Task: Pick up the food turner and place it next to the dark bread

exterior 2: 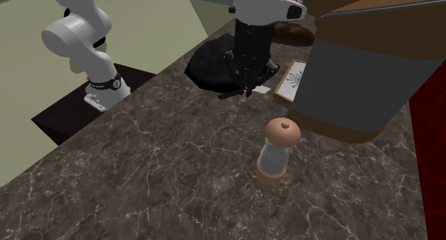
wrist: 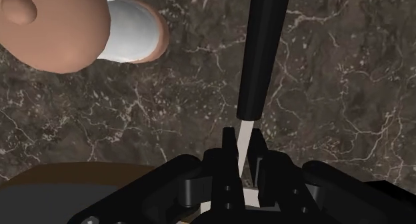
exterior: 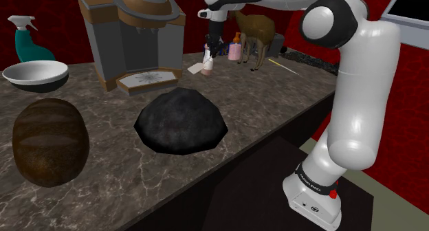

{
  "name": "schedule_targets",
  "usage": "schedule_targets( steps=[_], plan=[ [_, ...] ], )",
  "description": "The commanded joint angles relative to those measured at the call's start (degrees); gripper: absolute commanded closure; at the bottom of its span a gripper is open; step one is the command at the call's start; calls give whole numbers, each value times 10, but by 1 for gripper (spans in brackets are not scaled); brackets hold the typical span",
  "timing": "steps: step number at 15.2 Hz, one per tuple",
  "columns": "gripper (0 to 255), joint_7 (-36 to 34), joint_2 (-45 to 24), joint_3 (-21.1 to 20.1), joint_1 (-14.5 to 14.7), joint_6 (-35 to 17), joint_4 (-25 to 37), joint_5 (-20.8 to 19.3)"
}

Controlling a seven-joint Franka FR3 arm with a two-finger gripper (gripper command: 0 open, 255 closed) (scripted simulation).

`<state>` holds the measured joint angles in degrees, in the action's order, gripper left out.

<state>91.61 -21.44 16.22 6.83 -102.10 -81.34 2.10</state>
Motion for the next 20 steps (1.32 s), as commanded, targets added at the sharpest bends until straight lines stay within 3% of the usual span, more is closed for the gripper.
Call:
schedule_targets(
  steps=[1,10,20],
  plan=[
    [255,-22,28,-4,19,-11,-39,-9],
    [255,-140,135,-41,98,-42,-180,-43],
    [255,-275,201,-100,170,-50,-260,-56]
  ],
)
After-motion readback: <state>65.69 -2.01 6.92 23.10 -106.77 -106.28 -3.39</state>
